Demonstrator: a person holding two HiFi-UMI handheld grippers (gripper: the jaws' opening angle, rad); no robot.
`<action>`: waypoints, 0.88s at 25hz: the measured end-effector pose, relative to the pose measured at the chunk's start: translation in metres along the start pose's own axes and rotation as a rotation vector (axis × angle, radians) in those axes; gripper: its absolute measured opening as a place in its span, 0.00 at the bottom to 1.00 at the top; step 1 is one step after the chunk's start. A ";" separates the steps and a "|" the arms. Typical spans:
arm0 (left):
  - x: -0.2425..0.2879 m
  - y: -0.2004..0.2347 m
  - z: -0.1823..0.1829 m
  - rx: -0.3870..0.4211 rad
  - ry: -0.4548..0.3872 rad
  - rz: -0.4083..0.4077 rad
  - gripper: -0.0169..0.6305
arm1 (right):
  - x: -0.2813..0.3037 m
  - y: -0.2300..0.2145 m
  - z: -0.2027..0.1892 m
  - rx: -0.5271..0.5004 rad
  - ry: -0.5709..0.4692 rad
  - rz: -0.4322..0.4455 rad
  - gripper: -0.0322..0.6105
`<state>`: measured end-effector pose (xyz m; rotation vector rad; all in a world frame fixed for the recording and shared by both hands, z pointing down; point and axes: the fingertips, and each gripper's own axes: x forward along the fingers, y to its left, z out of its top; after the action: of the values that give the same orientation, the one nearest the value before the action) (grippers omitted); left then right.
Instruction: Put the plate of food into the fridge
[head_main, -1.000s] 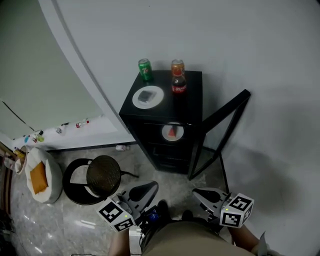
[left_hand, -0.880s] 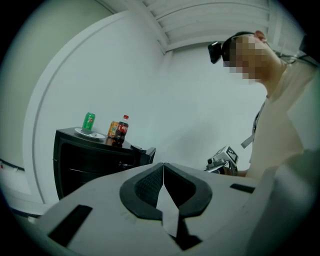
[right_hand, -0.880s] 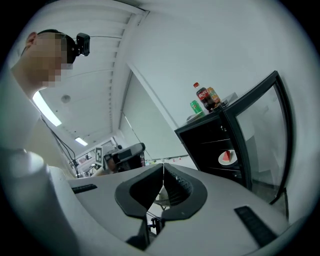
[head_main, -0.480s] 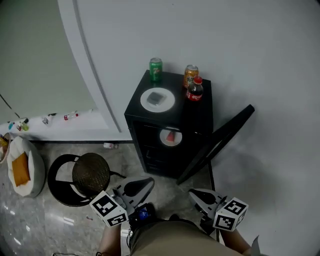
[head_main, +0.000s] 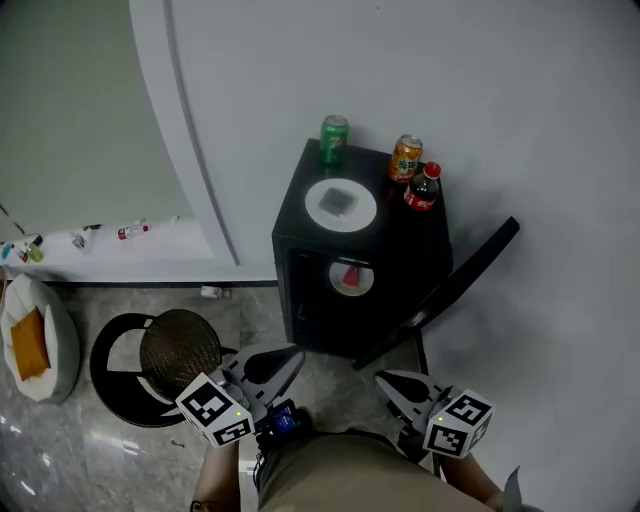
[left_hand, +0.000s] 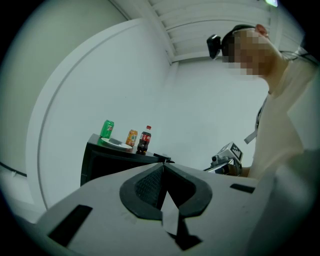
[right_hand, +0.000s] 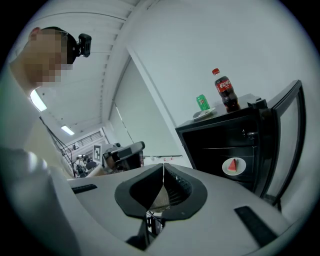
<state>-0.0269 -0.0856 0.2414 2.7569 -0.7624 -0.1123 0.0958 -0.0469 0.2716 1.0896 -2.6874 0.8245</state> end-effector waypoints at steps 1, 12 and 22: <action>-0.001 0.006 0.001 0.013 0.003 -0.006 0.04 | 0.005 0.001 0.000 -0.002 0.002 -0.008 0.08; 0.013 0.038 0.009 0.096 0.021 -0.113 0.04 | 0.037 0.003 -0.001 0.023 0.021 -0.094 0.08; 0.022 0.061 0.014 0.092 0.019 -0.054 0.04 | 0.062 -0.016 0.018 0.009 0.045 -0.031 0.08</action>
<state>-0.0400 -0.1511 0.2456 2.8619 -0.7060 -0.0639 0.0628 -0.1036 0.2826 1.0985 -2.6258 0.8466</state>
